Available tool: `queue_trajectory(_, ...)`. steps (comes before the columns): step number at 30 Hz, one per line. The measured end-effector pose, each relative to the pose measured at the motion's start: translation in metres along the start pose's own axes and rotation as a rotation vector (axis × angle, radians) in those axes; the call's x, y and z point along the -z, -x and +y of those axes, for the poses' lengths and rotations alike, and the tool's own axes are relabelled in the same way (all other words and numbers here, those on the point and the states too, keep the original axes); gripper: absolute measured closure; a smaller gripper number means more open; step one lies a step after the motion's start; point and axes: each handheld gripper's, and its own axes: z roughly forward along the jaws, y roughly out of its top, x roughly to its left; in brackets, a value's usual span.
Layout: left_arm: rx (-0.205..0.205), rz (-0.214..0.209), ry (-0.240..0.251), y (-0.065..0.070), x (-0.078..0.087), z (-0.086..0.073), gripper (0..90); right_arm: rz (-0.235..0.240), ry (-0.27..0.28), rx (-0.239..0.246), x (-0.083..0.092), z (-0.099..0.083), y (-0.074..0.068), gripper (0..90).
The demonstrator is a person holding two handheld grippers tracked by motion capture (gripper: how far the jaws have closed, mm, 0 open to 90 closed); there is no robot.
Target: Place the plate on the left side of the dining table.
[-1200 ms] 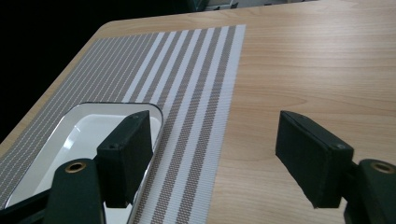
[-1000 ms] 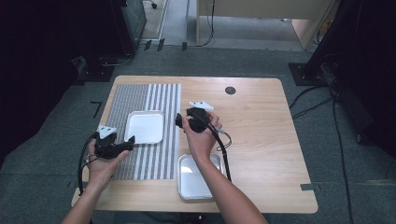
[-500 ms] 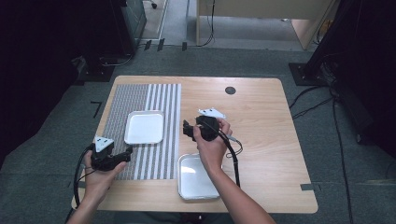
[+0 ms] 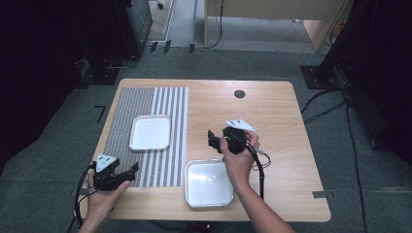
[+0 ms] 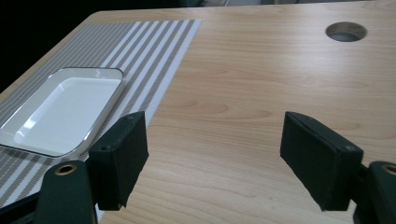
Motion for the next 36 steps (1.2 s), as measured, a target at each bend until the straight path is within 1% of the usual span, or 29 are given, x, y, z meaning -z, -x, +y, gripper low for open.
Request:
queue_trajectory(2,-0.003,0.004,0.004,0.0,0.001,-0.003,25.3,-0.005,0.001,-0.005,0.004,-0.002,0.006,24.0)
queue_trajectory(4,0.01,0.0,0.001,-0.001,0.003,-0.005,25.3,-0.016,0.003,0.001,0.007,-0.006,0.011,24.0)
queue_trajectory(6,0.022,0.005,0.002,-0.001,0.005,-0.008,25.5,-0.023,0.0,0.005,0.011,-0.01,0.016,24.1)
queue_trajectory(9,0.013,0.023,0.004,-0.001,0.006,-0.012,25.5,-0.032,0.001,-0.006,0.016,-0.016,0.023,24.6)
queue_trajectory(11,0.02,0.024,0.005,-0.003,0.008,-0.015,25.5,-0.039,-0.002,-0.012,0.02,-0.021,0.03,24.6)
queue_trajectory(13,0.007,0.036,0.009,-0.004,0.01,-0.019,25.5,-0.044,-0.002,-0.012,0.023,-0.025,0.034,24.4)
queue_trajectory(17,0.005,0.048,0.014,-0.009,0.014,-0.026,25.5,-0.059,-0.005,-0.011,0.033,-0.034,0.046,23.9)
queue_trajectory(19,0.0,0.064,0.012,-0.012,0.014,-0.028,25.5,-0.07,0.0,-0.005,0.038,-0.038,0.052,23.8)
queue_trajectory(21,-0.007,0.078,0.008,-0.015,0.014,-0.03,25.5,-0.077,0.0,-0.005,0.043,-0.042,0.057,23.6)
queue_trajectory(23,0.003,0.071,0.01,-0.017,0.014,-0.03,25.4,-0.088,0.0,-0.009,0.049,-0.047,0.064,23.6)
queue_trajectory(25,0.002,0.073,0.014,-0.017,0.015,-0.03,25.2,-0.098,0.0,-0.014,0.053,-0.051,0.07,23.6)
queue_trajectory(26,0.003,0.071,0.013,-0.017,0.015,-0.03,25.2,-0.106,-0.001,-0.031,0.058,-0.056,0.078,23.7)
queue_trajectory(27,0.003,0.07,0.012,-0.017,0.014,-0.03,25.2,-0.106,-0.001,-0.031,0.058,-0.056,0.078,23.7)
queue_trajectory(29,-0.003,0.074,0.007,-0.016,0.013,-0.031,25.0,-0.114,-0.002,-0.038,0.06,-0.06,0.085,23.8)
queue_trajectory(31,-0.006,0.076,0.0,-0.017,0.012,-0.031,24.9,-0.113,-0.005,-0.055,0.064,-0.065,0.092,23.7)
queue_trajectory(36,-0.012,0.095,-0.017,-0.019,0.009,-0.033,24.9,-0.129,-0.011,-0.061,0.072,-0.075,0.108,23.5)
